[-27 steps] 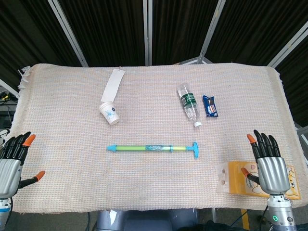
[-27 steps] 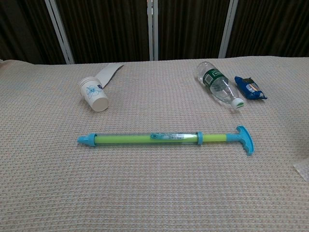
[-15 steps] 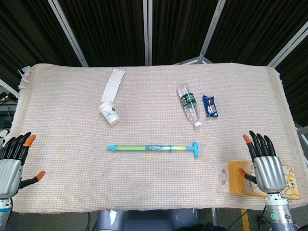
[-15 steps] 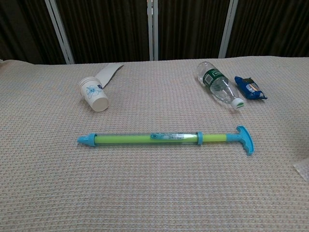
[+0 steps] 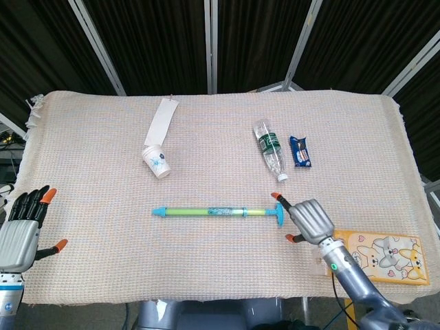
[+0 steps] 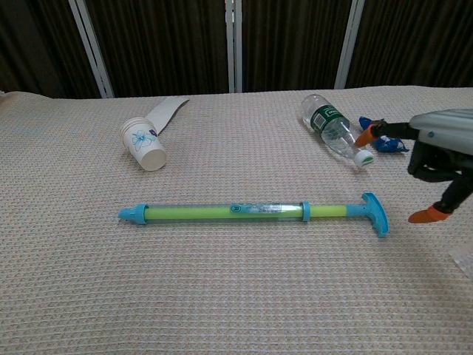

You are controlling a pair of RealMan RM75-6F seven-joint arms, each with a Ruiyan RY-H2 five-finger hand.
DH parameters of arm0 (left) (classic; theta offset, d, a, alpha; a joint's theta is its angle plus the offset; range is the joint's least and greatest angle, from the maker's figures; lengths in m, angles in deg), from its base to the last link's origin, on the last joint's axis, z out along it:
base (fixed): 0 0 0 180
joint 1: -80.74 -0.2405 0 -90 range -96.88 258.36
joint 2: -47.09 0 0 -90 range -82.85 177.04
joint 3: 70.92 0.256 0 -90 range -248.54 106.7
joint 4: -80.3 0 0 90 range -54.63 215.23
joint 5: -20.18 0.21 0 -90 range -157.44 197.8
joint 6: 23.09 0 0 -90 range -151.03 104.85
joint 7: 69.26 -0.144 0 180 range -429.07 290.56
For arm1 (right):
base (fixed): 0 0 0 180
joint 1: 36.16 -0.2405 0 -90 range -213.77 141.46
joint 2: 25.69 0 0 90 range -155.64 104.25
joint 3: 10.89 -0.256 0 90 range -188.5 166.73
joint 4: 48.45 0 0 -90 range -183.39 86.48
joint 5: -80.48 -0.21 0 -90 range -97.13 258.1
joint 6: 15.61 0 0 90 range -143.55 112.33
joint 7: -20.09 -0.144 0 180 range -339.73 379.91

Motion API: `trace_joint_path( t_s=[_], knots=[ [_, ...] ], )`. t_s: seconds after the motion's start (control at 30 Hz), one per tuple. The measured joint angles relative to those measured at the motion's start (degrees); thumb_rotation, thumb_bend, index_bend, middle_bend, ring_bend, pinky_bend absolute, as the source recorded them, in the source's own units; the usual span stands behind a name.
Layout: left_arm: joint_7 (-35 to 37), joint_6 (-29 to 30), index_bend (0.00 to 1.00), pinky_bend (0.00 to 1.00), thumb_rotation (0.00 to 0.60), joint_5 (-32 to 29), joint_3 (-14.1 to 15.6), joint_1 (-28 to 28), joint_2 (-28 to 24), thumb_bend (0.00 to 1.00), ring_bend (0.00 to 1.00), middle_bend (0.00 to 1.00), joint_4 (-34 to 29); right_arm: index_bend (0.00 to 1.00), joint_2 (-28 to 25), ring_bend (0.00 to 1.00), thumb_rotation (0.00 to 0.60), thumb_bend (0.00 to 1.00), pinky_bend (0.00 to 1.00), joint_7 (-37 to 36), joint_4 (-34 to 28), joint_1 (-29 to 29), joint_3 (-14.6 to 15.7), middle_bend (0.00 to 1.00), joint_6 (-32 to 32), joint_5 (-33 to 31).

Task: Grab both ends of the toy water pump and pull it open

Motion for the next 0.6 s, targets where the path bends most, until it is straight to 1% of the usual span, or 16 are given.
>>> trace_joint_path(
  t_s=[0.07, 0.13, 0.27, 0.33, 0.43, 0.6],
  knots=[
    [-0.51, -0.63, 0.00, 0.00, 0.600, -0.97, -0.23, 0.35, 0.44, 0.00, 0.00, 0.00, 0.35, 0.31, 2.82, 1.00, 0.600, 0.00, 1.00, 2.34, 1.82, -2.73, -0.96, 1.00, 2.42, -4.45],
    [-0.96, -1.13, 0.00, 0.00, 0.600, -1.70, -0.44, 0.66, 0.81, 0.00, 0.00, 0.00, 0.68, 0.35, 5.41, 1.00, 0.600, 0.03, 1.00, 4.94, 3.47, -5.13, -1.79, 1.00, 3.85, -8.86],
    [-1.34, -1.63, 0.00, 0.00, 0.600, -2.53, -0.60, 0.98, 1.14, 0.00, 0.00, 0.00, 0.99, 0.39, 9.11, 1.00, 0.600, 0.11, 1.00, 9.95, 6.14, -8.66, -2.63, 1.00, 5.42, -15.52],
    [-1.65, -1.89, 0.00, 0.00, 0.600, -2.92, -0.67, 1.18, 1.38, 0.00, 0.00, 0.00, 1.14, 0.40, 10.92, 1.00, 0.600, 0.13, 1.00, 12.72, 8.02, -10.36, -2.79, 1.00, 5.73, -18.58],
    [-1.75, -1.99, 0.00, 0.00, 0.600, -3.15, -0.67, 1.28, 1.47, 0.00, 0.00, 0.00, 1.19, 0.43, 12.70, 1.00, 0.600, 0.15, 1.00, 15.31, 9.85, -12.12, -2.82, 1.00, 5.68, -21.90],
    [-1.72, -1.98, 0.00, 0.00, 0.600, -3.55, -0.73, 1.36, 1.47, 0.00, 0.00, 0.00, 1.26, 0.46, 14.16, 1.00, 0.600, 0.16, 1.00, 17.65, 11.66, -13.57, -2.14, 1.00, 4.66, -24.74]
  ],
)
